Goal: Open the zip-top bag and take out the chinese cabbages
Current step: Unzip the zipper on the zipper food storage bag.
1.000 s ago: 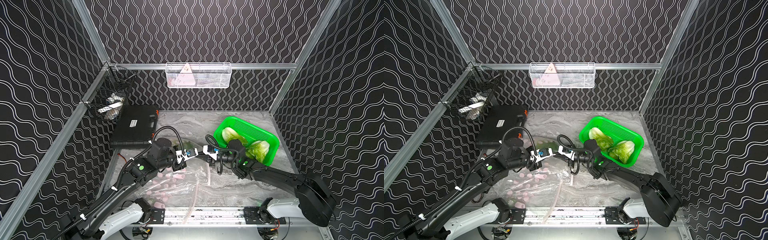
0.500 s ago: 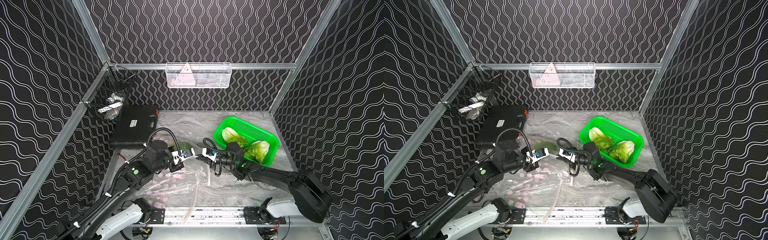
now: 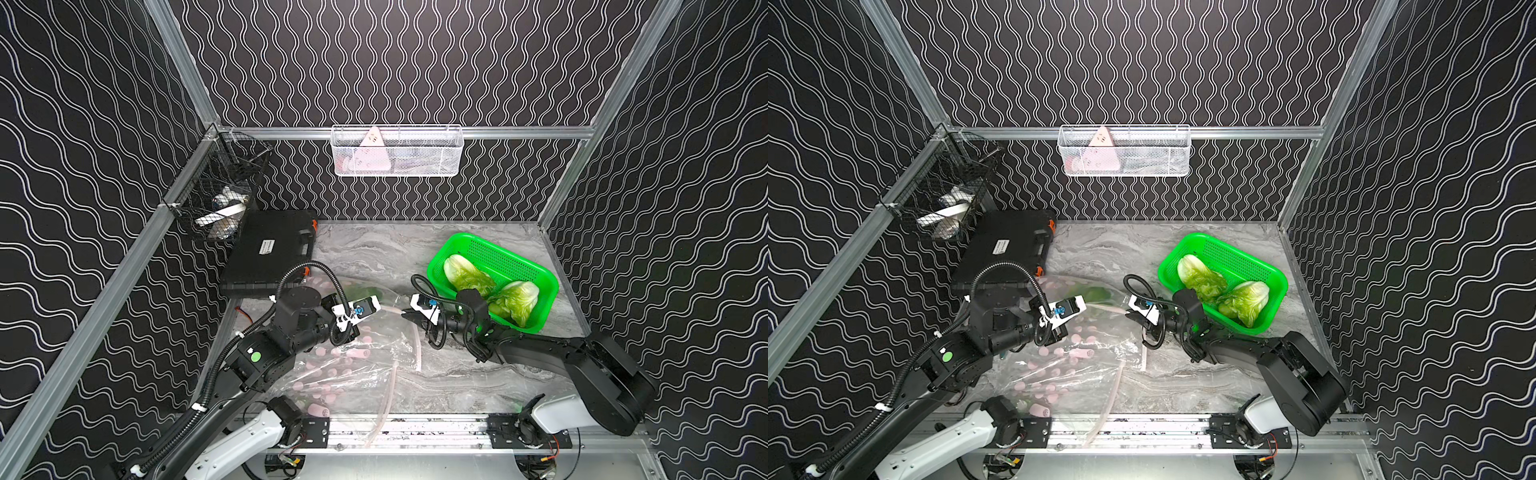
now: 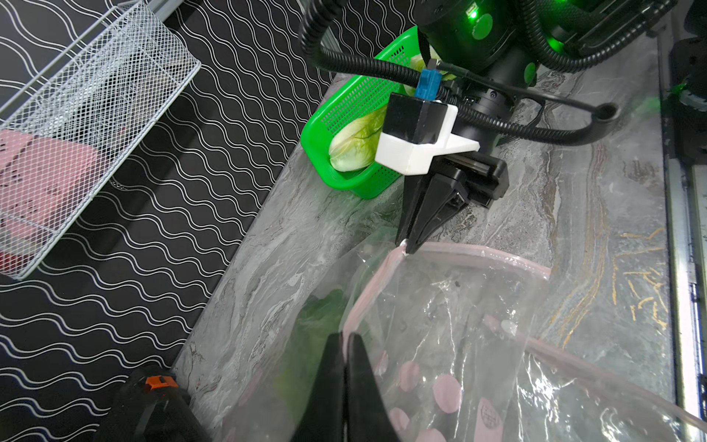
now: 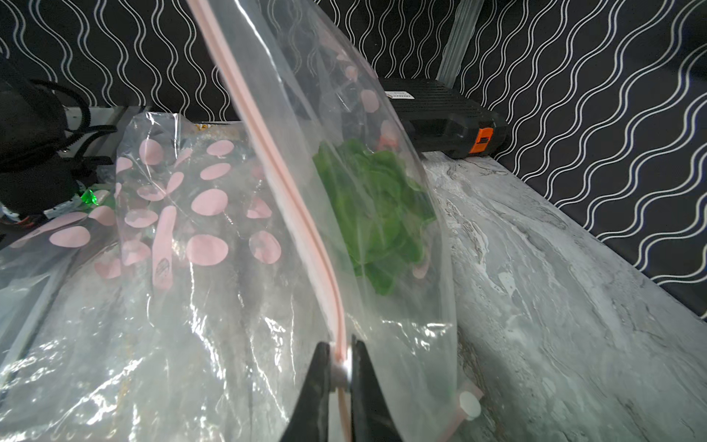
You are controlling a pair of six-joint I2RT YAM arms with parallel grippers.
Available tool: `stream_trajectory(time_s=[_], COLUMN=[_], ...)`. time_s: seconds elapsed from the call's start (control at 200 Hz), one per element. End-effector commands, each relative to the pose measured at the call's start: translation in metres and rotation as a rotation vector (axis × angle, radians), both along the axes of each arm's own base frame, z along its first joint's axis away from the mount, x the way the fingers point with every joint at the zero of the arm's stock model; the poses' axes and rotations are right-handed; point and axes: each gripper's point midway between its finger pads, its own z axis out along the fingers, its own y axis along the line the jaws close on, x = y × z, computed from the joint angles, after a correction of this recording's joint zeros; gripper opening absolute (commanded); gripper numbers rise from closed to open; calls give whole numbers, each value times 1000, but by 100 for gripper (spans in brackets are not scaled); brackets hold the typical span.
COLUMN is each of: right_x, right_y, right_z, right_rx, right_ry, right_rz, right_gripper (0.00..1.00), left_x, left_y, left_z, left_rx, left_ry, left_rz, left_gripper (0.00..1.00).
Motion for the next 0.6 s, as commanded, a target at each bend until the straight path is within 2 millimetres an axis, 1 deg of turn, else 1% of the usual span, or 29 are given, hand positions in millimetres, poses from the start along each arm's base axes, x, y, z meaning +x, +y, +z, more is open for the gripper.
stream_trajectory(time_s=[0.0,0.08,0.225,0.35,0.485,0.595], right_x=[10,15,17,18,25,26], right_y=[-11,-17,-20,-22,-31,-33], right_z=[-16,-22,-17,-16,-18,-15], right_rx=[-84,-110,-92,-97,-87,-69], right_ry=[-2,9,0,-1,18,17], right_rz=[-72,-93,-103,-112,-143,-145], right_gripper=[4,5,6,5,6,7], left_x=[3,2,2,1,1,1], left_y=[-1,-2,0,2,1,1], left_z=[16,15,13,13,11,9], left_rx=[-47,-48,-39,-36,-35,-30], left_ry=[-52,-46,-46,-46,-42,-37], left_rz=[8,3,9,13,10,7], left_gripper=[0,0,0,0,0,0])
